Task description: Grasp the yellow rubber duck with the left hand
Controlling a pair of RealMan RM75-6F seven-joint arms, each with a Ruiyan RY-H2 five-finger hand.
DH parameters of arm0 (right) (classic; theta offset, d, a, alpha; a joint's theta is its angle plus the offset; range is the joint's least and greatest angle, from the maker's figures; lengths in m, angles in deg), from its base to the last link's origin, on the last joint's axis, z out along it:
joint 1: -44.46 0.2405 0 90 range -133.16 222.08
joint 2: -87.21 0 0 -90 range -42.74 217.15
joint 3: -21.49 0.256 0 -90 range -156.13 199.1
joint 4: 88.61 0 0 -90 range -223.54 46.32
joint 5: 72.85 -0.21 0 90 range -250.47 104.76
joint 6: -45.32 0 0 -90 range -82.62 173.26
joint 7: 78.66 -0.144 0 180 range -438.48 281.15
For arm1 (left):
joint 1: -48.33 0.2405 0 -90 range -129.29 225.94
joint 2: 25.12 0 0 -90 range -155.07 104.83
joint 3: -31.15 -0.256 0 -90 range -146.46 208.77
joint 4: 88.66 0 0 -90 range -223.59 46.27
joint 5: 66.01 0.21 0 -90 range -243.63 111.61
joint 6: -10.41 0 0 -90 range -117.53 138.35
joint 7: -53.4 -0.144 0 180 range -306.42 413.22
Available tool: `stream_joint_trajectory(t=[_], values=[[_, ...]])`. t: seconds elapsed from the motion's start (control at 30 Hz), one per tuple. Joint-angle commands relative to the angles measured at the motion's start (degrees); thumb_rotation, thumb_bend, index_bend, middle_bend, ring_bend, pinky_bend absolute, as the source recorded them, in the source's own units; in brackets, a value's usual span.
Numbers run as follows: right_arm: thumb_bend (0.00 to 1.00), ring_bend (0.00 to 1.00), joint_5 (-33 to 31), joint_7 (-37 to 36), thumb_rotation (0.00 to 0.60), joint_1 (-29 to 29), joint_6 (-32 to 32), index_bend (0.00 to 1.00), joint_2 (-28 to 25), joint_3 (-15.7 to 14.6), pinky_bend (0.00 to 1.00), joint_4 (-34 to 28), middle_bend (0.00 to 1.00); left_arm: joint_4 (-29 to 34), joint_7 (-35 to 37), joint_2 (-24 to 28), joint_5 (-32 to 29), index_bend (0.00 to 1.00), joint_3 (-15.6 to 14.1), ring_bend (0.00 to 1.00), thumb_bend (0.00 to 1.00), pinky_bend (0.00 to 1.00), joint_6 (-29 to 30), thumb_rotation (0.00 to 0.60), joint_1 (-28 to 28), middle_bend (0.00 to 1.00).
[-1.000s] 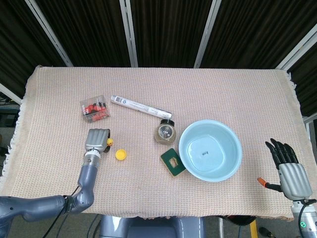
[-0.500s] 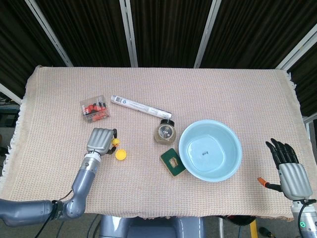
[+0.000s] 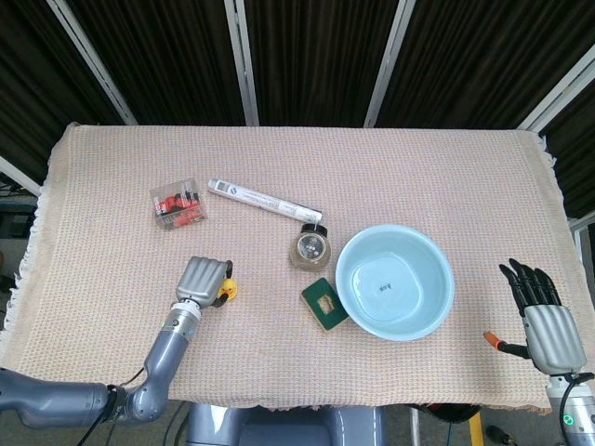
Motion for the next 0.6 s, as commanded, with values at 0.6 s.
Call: stream_joint_trajectory(t=[0.6], values=[[0.05,0.0,0.01,-0.03,0.6,-0.05,0.07,0.02,-0.04,0.03,0.03,-0.13,0.0,-0.94,-1.26,-0.16,-3.34,0.38,-0.63,0.78,0.33,0.66,0.93,0.6,-1.32,0.91]])
